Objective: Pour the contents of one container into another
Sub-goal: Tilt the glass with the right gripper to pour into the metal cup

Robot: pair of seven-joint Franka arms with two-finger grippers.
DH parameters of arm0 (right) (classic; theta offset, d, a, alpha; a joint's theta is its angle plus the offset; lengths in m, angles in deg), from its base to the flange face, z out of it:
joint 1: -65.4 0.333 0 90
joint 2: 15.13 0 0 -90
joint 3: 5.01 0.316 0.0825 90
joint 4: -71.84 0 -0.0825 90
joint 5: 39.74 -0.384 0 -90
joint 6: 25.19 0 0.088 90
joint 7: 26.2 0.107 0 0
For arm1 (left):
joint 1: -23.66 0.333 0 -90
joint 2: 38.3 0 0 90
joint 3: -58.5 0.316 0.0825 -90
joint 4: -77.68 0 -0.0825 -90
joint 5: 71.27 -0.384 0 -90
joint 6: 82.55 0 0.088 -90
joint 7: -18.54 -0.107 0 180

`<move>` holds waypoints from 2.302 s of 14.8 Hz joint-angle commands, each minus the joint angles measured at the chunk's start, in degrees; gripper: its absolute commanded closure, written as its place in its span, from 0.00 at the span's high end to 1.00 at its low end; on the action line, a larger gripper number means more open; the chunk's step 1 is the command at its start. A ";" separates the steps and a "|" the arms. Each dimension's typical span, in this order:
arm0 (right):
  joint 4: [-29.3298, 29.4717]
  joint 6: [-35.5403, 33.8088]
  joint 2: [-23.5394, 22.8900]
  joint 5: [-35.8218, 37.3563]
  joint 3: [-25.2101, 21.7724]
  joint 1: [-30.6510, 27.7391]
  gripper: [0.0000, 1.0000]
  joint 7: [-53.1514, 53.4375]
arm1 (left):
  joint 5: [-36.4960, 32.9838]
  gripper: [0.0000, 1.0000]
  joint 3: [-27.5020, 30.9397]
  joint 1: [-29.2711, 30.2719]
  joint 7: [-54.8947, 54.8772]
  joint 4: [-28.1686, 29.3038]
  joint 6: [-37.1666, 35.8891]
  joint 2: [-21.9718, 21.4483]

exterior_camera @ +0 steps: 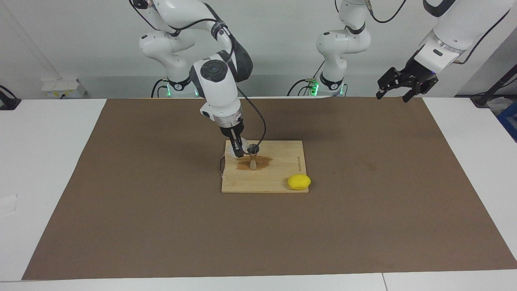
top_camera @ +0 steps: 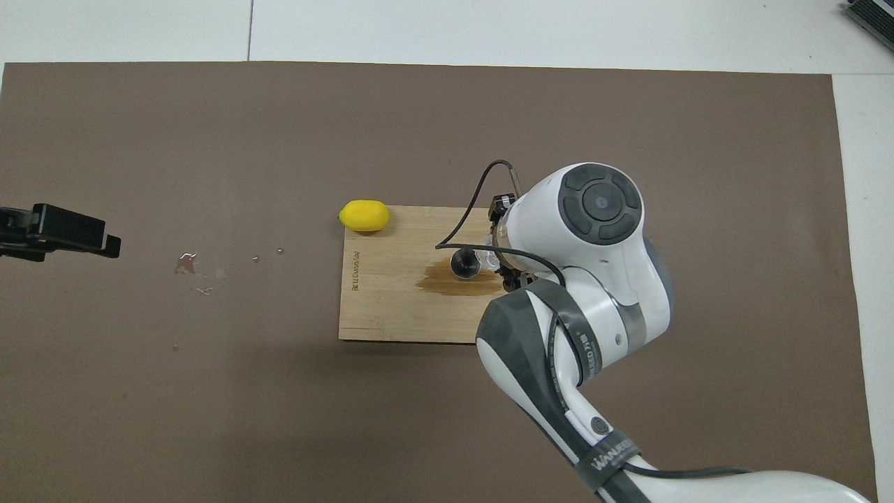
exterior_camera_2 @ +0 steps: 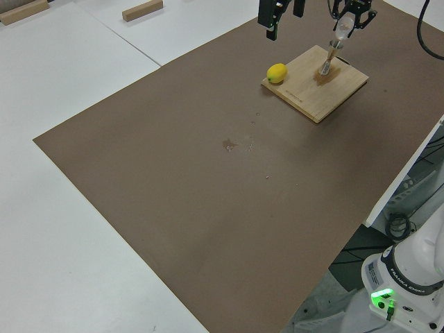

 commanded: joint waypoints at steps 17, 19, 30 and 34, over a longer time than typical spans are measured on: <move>-0.23 -0.29 0.32 16.15 0.14 4.60 0.00 3.83 | -7.66 1.00 -0.12 -3.84 2.40 1.04 4.93 -0.64; -0.23 -0.37 0.32 16.07 0.14 4.52 0.00 3.83 | -7.57 1.00 0.06 -3.75 2.40 -0.09 4.06 -0.46; -0.58 -0.38 -0.29 -2.28 0.14 -2.06 0.00 -0.37 | -7.22 1.00 1.20 -5.16 2.49 -3.53 3.79 2.44; -3.91 -0.03 0.32 -13.61 0.14 -8.82 0.00 -10.81 | -7.57 1.00 1.38 -5.07 3.45 -3.26 4.14 2.17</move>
